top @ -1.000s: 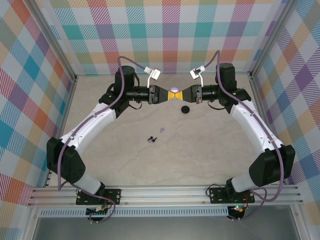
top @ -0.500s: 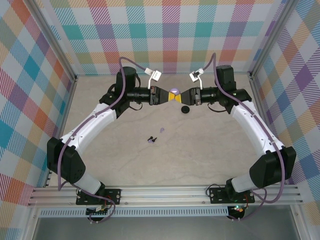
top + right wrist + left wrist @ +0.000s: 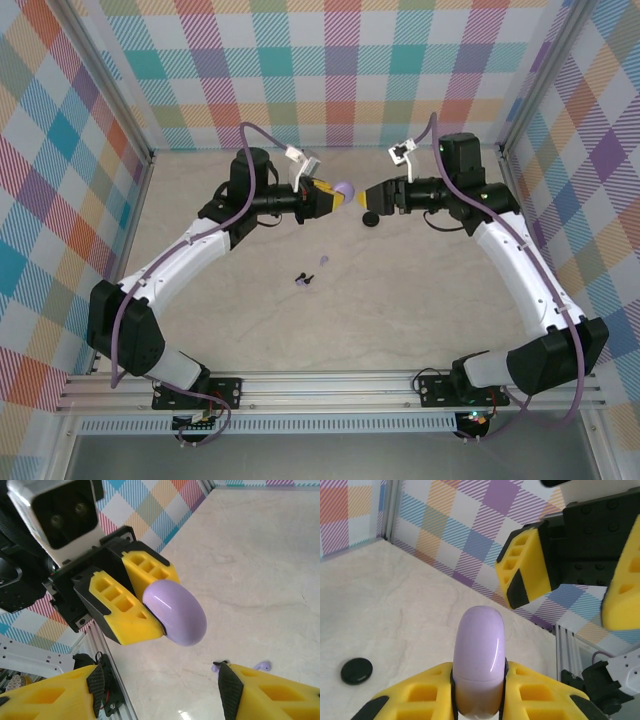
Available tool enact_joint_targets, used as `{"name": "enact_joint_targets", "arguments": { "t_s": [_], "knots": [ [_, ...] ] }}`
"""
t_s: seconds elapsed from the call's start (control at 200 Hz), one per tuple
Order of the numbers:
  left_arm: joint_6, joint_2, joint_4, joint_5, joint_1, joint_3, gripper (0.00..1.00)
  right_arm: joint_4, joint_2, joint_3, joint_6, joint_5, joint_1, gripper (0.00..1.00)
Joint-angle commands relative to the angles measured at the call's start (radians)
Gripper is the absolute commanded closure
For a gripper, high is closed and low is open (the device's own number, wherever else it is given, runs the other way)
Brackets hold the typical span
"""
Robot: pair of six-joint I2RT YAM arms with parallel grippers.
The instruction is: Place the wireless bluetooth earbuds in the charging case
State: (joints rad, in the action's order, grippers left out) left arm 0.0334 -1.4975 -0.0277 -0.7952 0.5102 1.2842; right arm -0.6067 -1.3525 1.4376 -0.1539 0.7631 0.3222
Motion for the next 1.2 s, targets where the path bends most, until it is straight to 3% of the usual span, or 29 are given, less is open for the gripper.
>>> {"name": "enact_joint_targets", "arguments": {
  "t_s": [0.0,0.14,0.64,1.195],
  "knots": [
    [-0.098,0.045,-0.054,-0.036,0.020,0.009,0.84,-0.040,0.001,0.036,0.035,-0.035,0.021,0.36],
    [-0.172,0.077,-0.064,-0.043,0.037,-0.021,0.83,-0.060,-0.008,0.053,0.051,-0.054,0.039,0.35],
    [-0.194,0.089,-0.047,-0.079,0.054,-0.031,0.83,-0.041,-0.019,0.070,0.030,-0.091,0.055,0.35],
    [-0.280,0.093,0.045,-0.092,0.077,-0.012,0.85,-0.010,-0.007,0.067,-0.016,-0.217,0.055,0.35]
  ]
}}
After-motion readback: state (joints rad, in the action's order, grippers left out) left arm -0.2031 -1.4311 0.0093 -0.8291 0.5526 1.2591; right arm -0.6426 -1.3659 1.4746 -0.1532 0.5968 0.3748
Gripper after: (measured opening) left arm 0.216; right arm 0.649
